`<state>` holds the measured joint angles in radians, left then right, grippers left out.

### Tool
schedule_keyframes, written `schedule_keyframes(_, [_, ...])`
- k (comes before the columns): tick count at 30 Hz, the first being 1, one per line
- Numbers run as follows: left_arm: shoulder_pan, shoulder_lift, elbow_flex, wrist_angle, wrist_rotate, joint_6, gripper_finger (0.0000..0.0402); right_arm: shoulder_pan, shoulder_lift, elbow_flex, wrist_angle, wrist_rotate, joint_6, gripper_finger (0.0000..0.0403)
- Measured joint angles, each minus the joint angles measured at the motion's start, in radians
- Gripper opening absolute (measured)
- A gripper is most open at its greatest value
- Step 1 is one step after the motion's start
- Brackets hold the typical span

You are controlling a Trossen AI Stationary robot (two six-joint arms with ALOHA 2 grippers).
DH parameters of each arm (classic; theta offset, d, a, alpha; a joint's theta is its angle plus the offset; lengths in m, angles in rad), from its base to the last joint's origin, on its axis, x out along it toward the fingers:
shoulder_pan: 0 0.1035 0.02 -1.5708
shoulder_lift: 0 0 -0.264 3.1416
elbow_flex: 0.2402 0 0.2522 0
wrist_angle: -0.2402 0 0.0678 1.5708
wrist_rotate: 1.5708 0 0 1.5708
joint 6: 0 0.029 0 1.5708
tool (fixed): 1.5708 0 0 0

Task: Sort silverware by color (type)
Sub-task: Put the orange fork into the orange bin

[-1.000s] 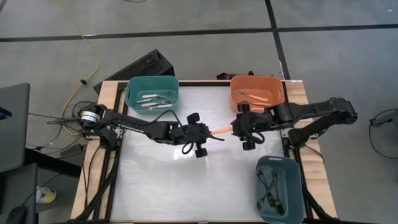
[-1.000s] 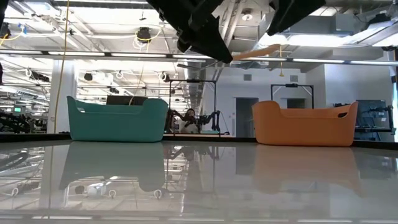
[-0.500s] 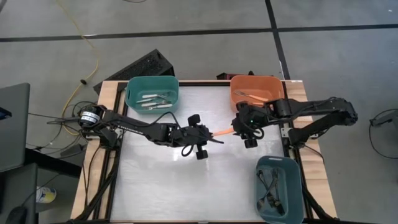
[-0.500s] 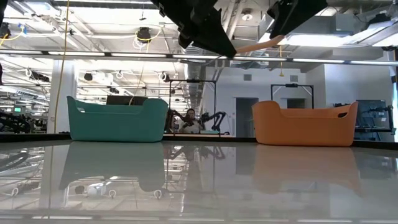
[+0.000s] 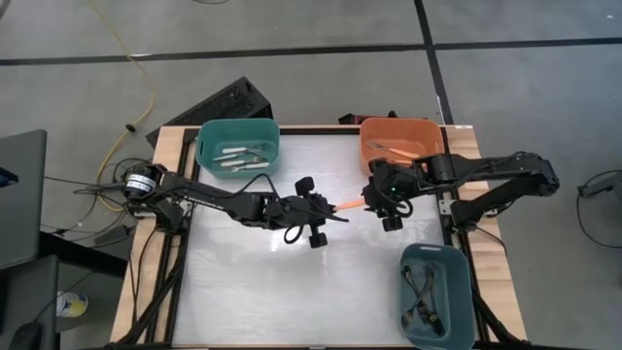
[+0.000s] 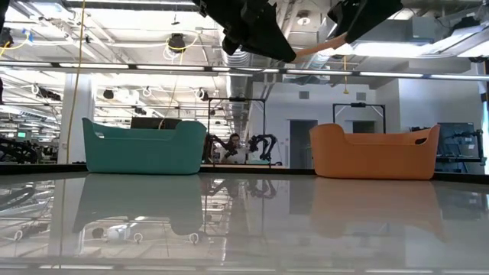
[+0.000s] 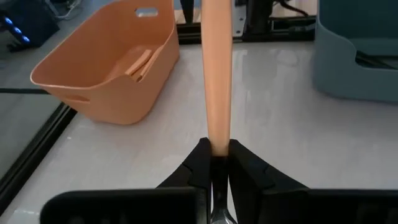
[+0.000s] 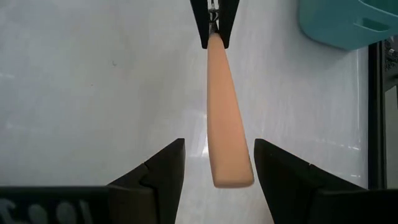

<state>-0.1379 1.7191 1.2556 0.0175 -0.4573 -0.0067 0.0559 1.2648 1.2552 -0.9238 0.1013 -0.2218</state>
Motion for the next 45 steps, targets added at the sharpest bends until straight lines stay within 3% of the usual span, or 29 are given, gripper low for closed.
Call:
schedule_keyframes(11, [0.000, 0.000, 0.000, 0.001, -0.002, -0.013, 0.0016, 0.000, 0.000, 0.000, 0.001, 0.000, 0.000, 0.0201])
schedule_keyframes(20, [0.000, 0.000, 0.000, 0.000, -0.003, -0.013, 0.0016, 0.000, 0.000, 0.000, 0.017, 0.000, -0.019, 0.0106])
schedule_keyframes(31, [0.000, 0.000, 0.000, 0.026, 0.008, -0.003, 0.0032, 0.000, -0.002, 0.000, -0.005, 0.000, -0.004, 0.0103])
schedule_keyframes(39, [-0.001, 0.000, 0.001, 0.032, -0.011, 0.019, 0.0096, -0.022, -0.001, -0.001, -0.087, -0.001, 0.019, 0.0103])
schedule_keyframes(45, [-0.032, -0.071, 0.000, -0.059, -0.183, 0.056, 0.0152, -0.106, -0.043, -0.001, -0.133, -0.002, 0.058, 0.0103])
